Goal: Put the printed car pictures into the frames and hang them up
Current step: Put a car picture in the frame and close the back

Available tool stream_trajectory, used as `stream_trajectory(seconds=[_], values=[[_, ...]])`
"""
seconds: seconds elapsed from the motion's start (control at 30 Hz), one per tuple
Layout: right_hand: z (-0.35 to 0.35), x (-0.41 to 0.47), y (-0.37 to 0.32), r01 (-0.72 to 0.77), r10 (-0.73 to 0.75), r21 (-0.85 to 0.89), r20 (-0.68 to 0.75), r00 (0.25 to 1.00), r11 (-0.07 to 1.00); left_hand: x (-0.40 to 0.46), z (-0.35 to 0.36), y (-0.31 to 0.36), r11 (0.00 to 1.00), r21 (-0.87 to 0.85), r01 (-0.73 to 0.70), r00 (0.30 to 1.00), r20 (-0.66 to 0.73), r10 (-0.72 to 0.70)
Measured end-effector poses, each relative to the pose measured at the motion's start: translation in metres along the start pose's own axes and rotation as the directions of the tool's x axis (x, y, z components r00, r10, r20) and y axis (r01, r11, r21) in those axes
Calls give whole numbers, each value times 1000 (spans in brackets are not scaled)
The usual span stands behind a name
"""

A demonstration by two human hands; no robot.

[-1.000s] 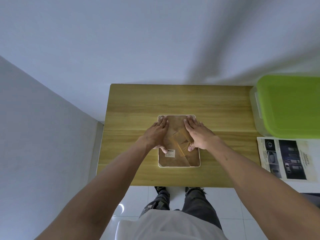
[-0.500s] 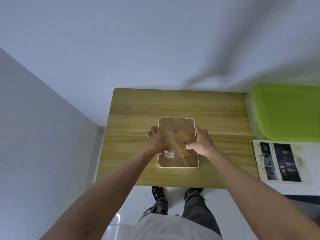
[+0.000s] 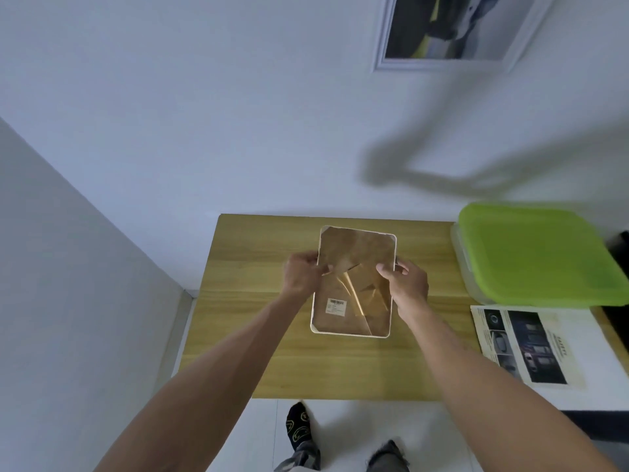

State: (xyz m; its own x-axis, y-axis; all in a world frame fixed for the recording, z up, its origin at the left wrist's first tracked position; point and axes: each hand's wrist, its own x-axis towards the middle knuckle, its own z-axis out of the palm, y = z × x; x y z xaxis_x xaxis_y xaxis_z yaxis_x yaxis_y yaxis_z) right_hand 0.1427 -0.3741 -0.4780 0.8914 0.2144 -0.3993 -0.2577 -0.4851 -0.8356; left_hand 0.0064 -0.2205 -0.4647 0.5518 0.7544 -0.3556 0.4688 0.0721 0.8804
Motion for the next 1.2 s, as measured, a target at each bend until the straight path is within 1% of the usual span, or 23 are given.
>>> stream_trajectory(seconds=[0.13, 0.23, 0.3, 0.4, 0.47, 0.53, 0.6, 0.67, 0.77, 0.83, 0.87, 0.93, 1.0, 1.03, 1.1, 1.2], values=[[-35, 6, -27, 70, -74, 98, 42, 996, 993, -16, 11, 41, 985, 6, -174, 984, -29, 174], [-64, 4, -50, 141, -148, 109, 58, 987, 984, -30, 30, 71, 966, 25, -259, 963, -67, 260], [-81, 1, -66, 216, -227, 109, 102, 969, 970, -42, 49, 87, 953, 39, -301, 950, -81, 303], [-106, -9, -92, 311, -340, 156, 217, 915, 937, -63, 82, 110, 903, 132, -408, 902, -98, 421], [-126, -16, -111, 342, -375, 164, 258, 890, 925, -79, 105, 124, 866, 222, -448, 875, -91, 476], [-149, -21, -128, 354, -395, 186, 287, 873, 917, -99, 128, 140, 831, 263, -491, 848, -76, 525], [-174, -22, -137, 332, -391, 236, 272, 879, 913, -113, 149, 150, 774, 306, -554, 798, -71, 599], [-202, -21, -139, 330, -403, 304, 221, 888, 894, -122, 169, 159, 702, 349, -621, 736, -48, 675], [-247, -17, -139, 368, -435, 333, 153, 887, 868, -133, 194, 173, 639, 312, -703, 684, 50, 728], [-274, -12, -143, 396, -455, 349, 105, 884, 849, -144, 207, 185, 588, 290, -755, 635, 99, 766], [-285, -8, -146, 396, -459, 373, 95, 884, 839, -147, 211, 190, 554, 291, -780, 599, 94, 795], [-307, 0, -155, 382, -461, 438, 87, 883, 814, -149, 215, 202, 465, 353, -812, 504, 19, 864], [-325, 6, -167, 383, -470, 483, 69, 880, 787, -139, 209, 219, 413, 454, -789, 434, -63, 898], [-332, 9, -174, 391, -481, 504, 57, 875, 771, -131, 204, 231, 413, 492, -766, 426, -93, 900], [-343, 13, -188, 420, -509, 519, 36, 860, 745, -117, 192, 259, 433, 508, -745, 440, -113, 891], [-356, 18, -215, 476, -554, 518, -4, 832, 711, -106, 176, 306, 478, 389, -788, 493, -66, 867]])
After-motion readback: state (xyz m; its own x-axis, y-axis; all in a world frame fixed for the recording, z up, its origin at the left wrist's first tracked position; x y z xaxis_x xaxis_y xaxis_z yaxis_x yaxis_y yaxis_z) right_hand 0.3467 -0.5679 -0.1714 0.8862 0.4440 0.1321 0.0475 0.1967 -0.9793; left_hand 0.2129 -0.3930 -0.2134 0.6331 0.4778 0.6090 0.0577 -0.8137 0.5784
